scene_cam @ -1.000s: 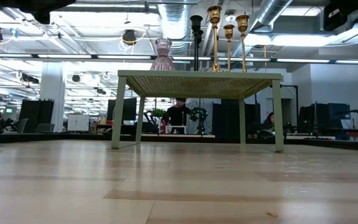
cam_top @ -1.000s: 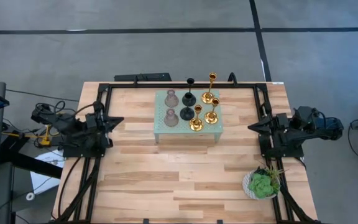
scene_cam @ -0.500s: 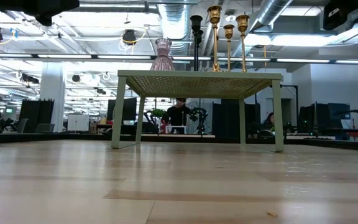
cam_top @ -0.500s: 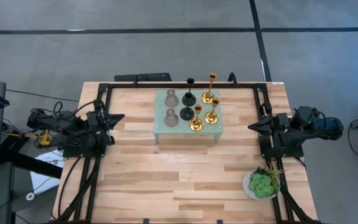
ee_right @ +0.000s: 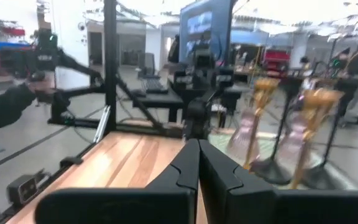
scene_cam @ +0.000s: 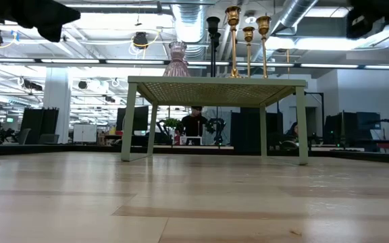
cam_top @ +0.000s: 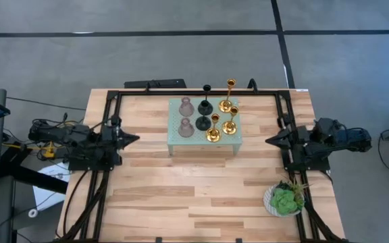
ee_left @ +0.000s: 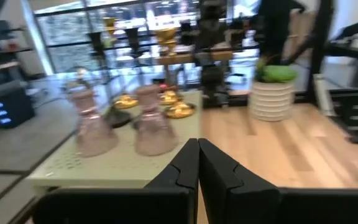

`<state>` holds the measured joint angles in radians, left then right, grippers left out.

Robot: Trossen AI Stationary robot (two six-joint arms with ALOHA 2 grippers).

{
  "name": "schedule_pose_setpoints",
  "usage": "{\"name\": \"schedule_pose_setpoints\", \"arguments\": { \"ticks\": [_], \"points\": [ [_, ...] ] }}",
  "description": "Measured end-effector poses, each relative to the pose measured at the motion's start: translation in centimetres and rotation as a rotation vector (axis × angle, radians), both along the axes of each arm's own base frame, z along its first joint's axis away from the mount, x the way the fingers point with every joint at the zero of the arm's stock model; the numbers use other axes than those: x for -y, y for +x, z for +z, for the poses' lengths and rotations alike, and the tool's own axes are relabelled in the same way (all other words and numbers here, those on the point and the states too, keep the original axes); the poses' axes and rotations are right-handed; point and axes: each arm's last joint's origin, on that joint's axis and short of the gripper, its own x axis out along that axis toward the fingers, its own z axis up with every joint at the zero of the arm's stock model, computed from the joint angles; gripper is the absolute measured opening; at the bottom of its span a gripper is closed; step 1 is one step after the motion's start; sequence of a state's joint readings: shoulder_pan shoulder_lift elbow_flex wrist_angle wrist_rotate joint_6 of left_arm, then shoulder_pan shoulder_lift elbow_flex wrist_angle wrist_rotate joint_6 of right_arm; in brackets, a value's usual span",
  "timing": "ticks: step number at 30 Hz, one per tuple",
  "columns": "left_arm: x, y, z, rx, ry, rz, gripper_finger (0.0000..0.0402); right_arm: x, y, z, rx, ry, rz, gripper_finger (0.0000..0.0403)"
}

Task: Pick & Place candle stick holders
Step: Return to Home Position

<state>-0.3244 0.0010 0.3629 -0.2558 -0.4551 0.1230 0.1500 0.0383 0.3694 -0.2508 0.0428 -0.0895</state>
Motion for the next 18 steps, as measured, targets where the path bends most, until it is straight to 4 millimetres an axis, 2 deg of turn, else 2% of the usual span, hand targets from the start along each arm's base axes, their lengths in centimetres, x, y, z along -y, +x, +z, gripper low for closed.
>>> {"name": "schedule_pose_setpoints", "arguments": {
  "ticks": [5, 18],
  "points": [
    [0.1, 0.0, 0.0, 0.002, 0.003, -0.045, 0.0004, -0.3, 1.4, -2.6, -0.02, 0.024, 0.022, 0.0],
    [0.1, 0.0, 0.0, 0.002, 0.003, -0.041, 0.0005, -0.5, 2.8, -6.3, -0.032, 0.033, 0.017, 0.0]
  ]
}}
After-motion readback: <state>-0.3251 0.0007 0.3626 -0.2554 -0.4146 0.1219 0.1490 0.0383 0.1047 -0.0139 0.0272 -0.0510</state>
